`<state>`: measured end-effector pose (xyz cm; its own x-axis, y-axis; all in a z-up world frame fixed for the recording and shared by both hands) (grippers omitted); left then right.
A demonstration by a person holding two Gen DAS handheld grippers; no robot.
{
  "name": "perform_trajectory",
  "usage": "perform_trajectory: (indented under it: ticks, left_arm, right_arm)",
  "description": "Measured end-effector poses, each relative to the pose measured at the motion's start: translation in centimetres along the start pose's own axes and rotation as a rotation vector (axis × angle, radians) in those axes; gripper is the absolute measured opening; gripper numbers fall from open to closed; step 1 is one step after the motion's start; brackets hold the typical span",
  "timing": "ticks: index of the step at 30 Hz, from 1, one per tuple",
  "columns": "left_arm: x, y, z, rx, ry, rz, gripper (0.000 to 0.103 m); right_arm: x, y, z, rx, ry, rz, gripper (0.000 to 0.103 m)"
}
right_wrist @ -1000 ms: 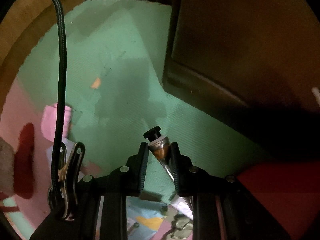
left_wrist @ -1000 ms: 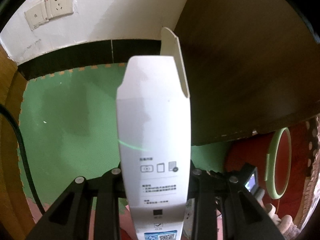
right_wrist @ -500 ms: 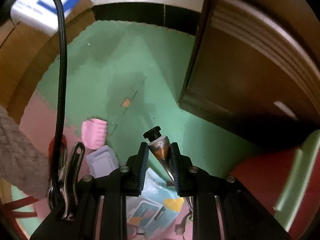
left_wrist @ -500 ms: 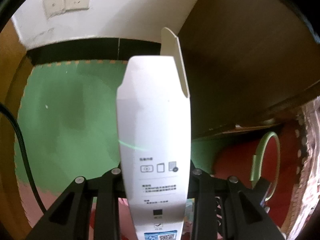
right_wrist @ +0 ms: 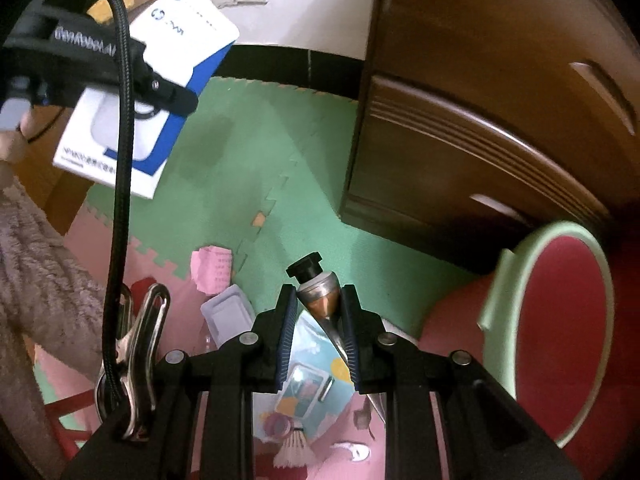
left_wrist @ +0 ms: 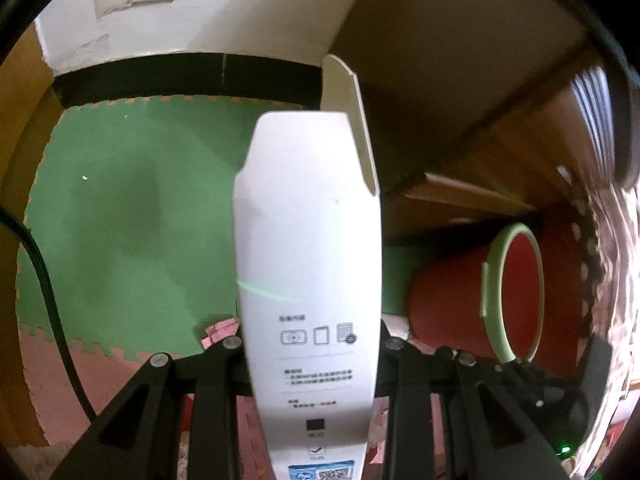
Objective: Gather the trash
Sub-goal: 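Carry the HP box and brown bottle in both tools over the red bucket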
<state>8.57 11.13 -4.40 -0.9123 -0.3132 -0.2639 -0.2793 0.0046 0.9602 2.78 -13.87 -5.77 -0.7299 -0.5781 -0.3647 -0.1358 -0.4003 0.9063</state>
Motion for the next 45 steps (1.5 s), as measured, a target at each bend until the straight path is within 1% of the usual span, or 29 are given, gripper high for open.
perform_trajectory:
  ticks: [2, 6, 9, 12, 17, 21, 27, 34, 45]
  left_arm:
    - [0.7, 0.5, -0.8, -0.005, -0.020, -0.012, 0.033]
    - [2.1, 1.7, -2.9, 0.003, -0.068, -0.026, 0.033]
    - [2.6, 2.5, -3.7, 0.009, -0.096, -0.031, 0.033]
    - [3.3, 3.2, -5.3, 0.014, -0.125, -0.037, 0.033]
    - [4.0, 4.0, -8.5, 0.019, -0.179, -0.048, 0.033]
    - [4.4, 4.2, -11.2, 0.027, -0.219, -0.056, 0.033]
    - [4.5, 4.4, -15.6, 0.037, -0.281, -0.067, 0.033]
    - [5.0, 4.4, -20.9, 0.066, -0.339, -0.078, 0.033]
    - [5.3, 2.8, -27.5, 0.095, -0.426, -0.070, 0.033]
  right_arm:
    - [0.5, 1.5, -0.3, 0.003, -0.023, -0.017, 0.023]
    - [1.2, 3.2, -0.6, 0.014, -0.064, -0.064, 0.023]
    - [1.5, 4.6, -1.2, 0.017, -0.099, -0.111, 0.023]
    - [2.0, 6.0, -1.9, 0.023, -0.125, -0.146, 0.023]
    - [2.8, 8.3, -3.7, 0.030, -0.187, -0.214, 0.023]
    - [3.7, 10.0, -5.3, 0.056, -0.232, -0.268, 0.023]
    - [5.5, 11.2, -8.6, 0.089, -0.339, -0.325, 0.023]
    - [7.4, 12.6, -12.6, 0.114, -0.496, -0.398, 0.023]
    - [10.2, 13.3, -16.4, 0.133, -0.651, -0.441, 0.023]
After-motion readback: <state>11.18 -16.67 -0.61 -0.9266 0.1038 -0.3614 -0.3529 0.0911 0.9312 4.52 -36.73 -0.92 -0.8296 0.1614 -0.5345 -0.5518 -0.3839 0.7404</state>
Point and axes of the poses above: each gripper's, at about its wrist camera, not at the fingertips, and y roughly against the way its jaws point, z to its left, x to its underside, the point moved 3 cm from there along -y, roughly the way its jaws point, and after that the axes turned 13 degrees about -x, right-handed, at the moved point
